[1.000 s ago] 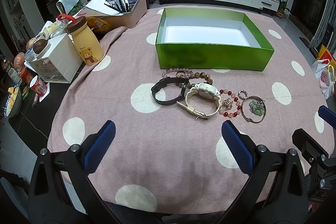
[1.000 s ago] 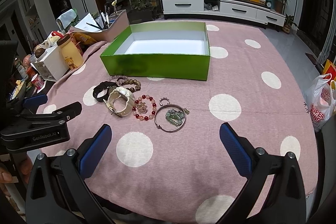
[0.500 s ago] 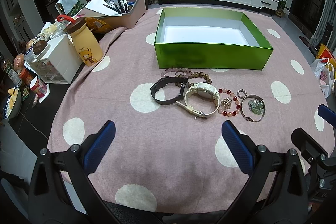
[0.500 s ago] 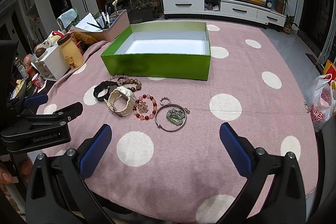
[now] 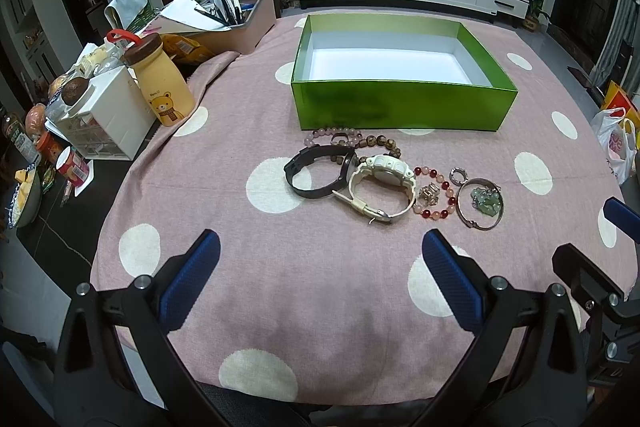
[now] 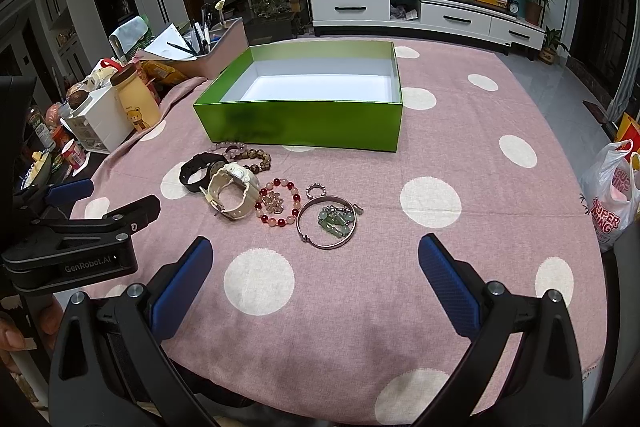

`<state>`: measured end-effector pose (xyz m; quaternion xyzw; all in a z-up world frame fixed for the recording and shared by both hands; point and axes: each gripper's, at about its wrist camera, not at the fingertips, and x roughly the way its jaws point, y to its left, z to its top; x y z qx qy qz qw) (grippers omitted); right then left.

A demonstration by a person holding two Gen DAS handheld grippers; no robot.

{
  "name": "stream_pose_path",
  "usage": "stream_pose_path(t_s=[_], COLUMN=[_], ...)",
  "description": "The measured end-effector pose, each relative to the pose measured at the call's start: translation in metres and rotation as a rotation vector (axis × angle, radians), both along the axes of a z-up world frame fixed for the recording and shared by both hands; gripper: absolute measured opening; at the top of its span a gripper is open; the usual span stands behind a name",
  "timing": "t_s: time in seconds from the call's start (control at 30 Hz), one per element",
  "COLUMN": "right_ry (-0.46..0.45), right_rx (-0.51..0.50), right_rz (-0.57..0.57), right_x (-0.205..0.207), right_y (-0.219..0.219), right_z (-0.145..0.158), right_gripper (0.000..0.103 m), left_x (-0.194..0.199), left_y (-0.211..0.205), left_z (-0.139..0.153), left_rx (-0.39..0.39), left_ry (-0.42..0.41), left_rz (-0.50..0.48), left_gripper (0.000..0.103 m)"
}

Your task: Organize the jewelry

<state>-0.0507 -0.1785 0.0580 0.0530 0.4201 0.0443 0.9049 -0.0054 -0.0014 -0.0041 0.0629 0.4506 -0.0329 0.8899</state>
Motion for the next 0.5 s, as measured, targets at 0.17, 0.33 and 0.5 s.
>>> stream_pose_path(t_s=[0.17,0.33,0.5], right_ry=[0.0,-0.001,0.001], right_rx=[0.001,0.0,0.001], right_rz=[0.0,0.0,-0.001], right_x=[-0.0001,0.0002,0.0], right_y=[-0.0005,0.0,0.0003], right_z=[-0.0001,0.0001,-0.0001], right_gripper=[0.102,0.102,0.102], left_x=[-0.0003,-0.0002,-0.0011], left_y=[-0.0002,-0.0004,-0.0026], left_z=[0.0001,-0.0001,-0.0004], left_rx=[0.0,0.001,0.003], left_ry=[-0.001,0.0,0.002], left_rz=[0.0,0.0,-0.003], left_gripper=[0.101,0.101,0.101])
